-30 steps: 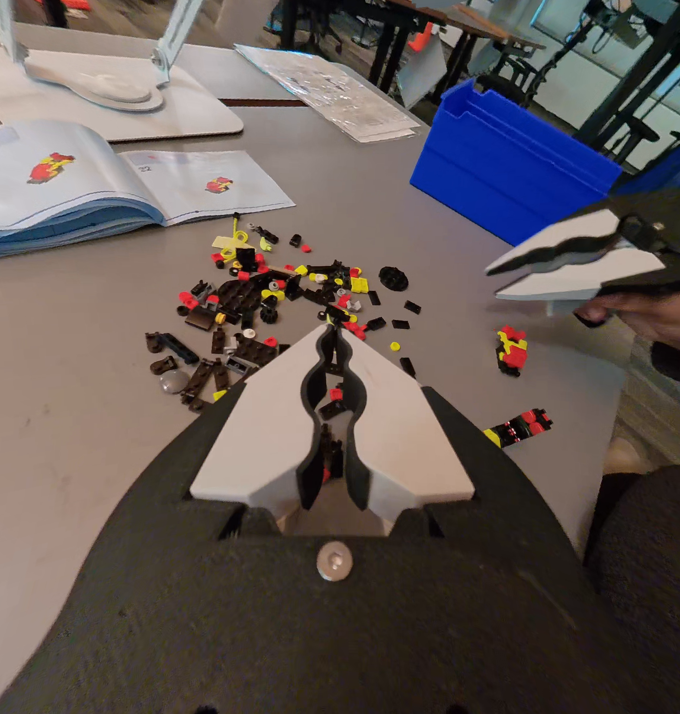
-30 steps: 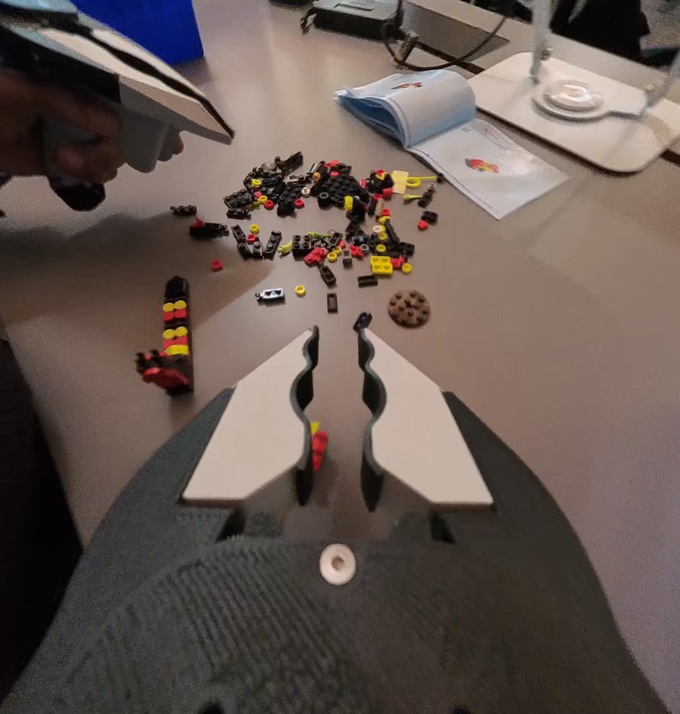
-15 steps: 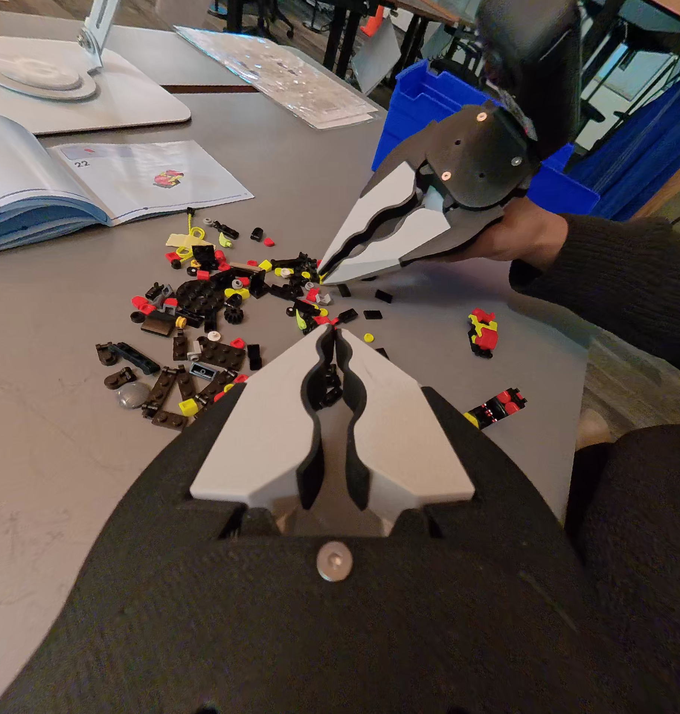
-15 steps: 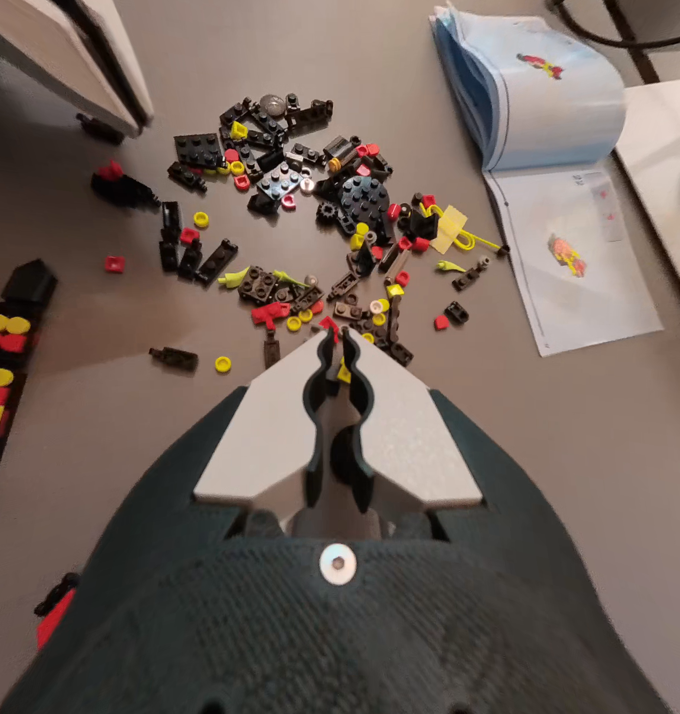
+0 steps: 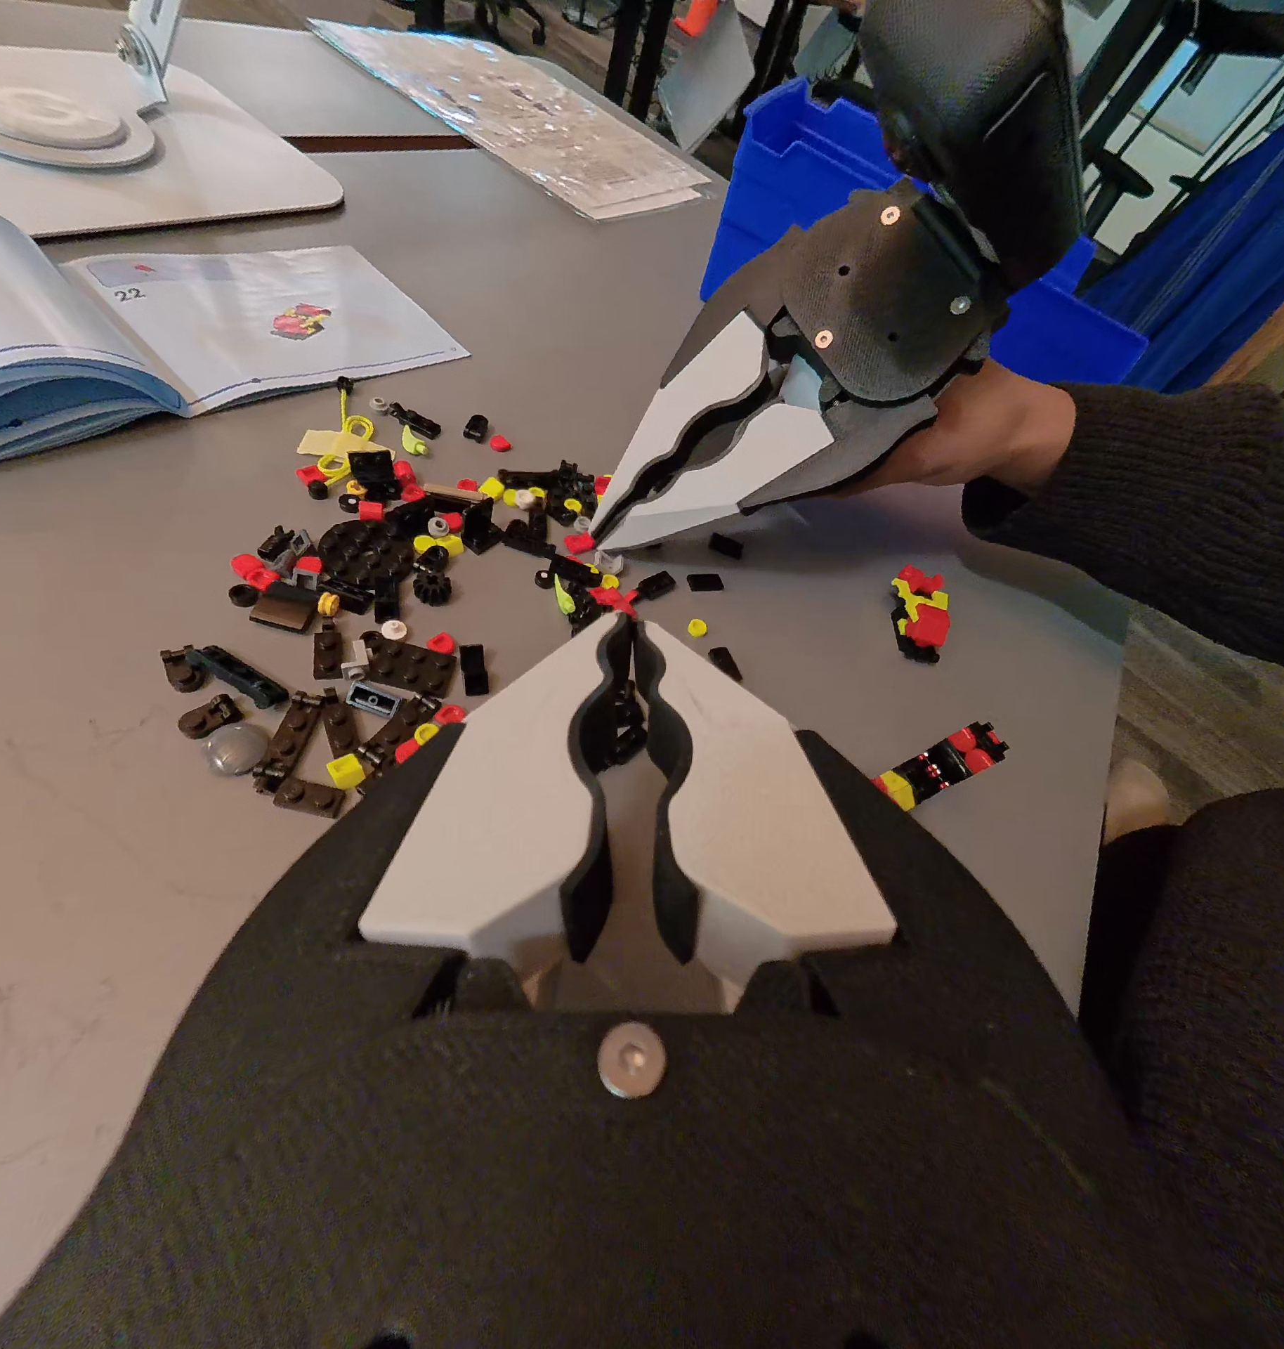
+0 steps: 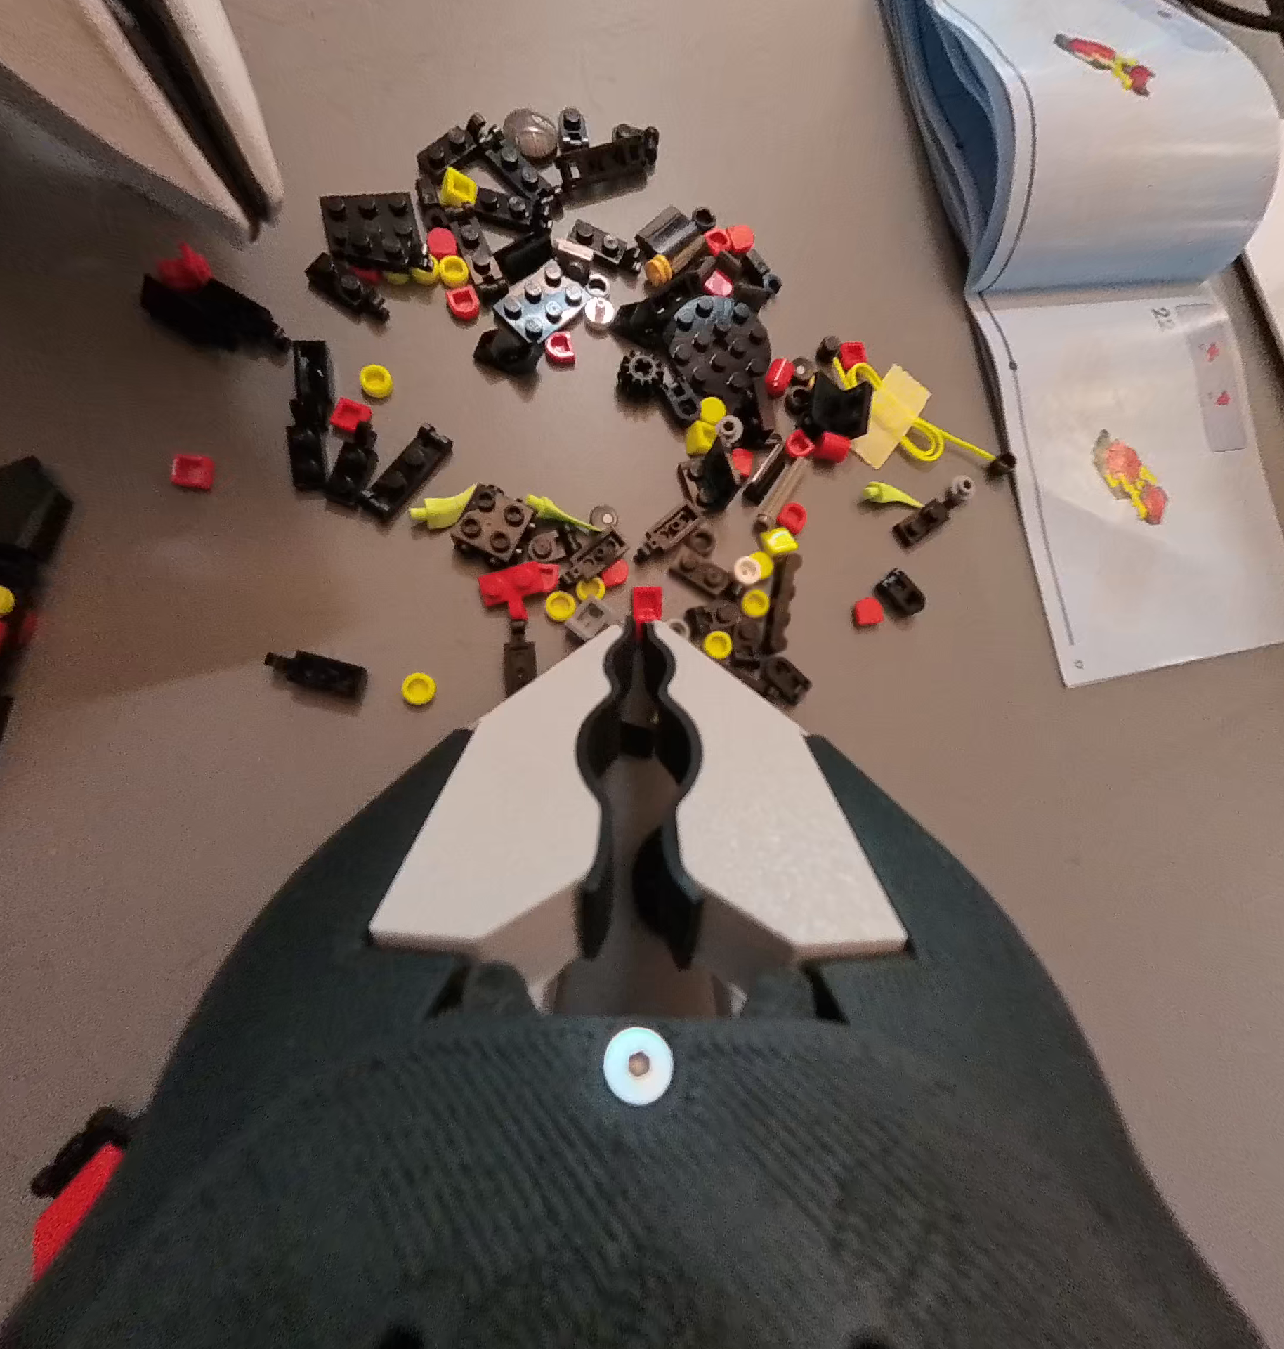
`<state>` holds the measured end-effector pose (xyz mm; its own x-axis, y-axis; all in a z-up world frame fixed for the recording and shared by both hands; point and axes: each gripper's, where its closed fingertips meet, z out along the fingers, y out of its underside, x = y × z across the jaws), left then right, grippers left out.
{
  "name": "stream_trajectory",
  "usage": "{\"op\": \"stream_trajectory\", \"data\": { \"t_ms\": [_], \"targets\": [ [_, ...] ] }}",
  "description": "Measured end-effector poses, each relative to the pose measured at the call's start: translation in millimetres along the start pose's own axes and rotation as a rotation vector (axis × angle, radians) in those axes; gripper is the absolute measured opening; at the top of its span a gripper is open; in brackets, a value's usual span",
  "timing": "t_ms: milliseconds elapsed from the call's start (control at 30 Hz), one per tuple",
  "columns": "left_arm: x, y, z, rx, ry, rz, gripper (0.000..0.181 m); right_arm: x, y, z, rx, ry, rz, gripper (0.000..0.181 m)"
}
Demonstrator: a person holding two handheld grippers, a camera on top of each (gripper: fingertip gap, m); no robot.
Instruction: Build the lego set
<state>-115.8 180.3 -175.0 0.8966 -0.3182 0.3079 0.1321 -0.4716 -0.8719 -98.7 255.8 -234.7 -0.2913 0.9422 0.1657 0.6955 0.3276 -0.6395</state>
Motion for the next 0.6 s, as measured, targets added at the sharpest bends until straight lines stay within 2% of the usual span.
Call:
{"op": "stream_trajectory", "data": {
  "t_ms": [167, 300, 600],
  "targets": [
    [0, 1, 1, -0.005, 0.003, 0.005, 0.000, 0, -4, -8, 0.050, -0.012, 0.040, 0.000],
    [6, 0, 1, 0.008, 0.030, 0.029, 0.000, -2, -17, -26, 0.145, -0.031, 0.104, 0.000],
    [33, -7, -2, 0.064, 0.155, 0.074, 0.000, -48, -85, -76, 0.489, -0.243, 0.293, 0.000]
  ]
}}
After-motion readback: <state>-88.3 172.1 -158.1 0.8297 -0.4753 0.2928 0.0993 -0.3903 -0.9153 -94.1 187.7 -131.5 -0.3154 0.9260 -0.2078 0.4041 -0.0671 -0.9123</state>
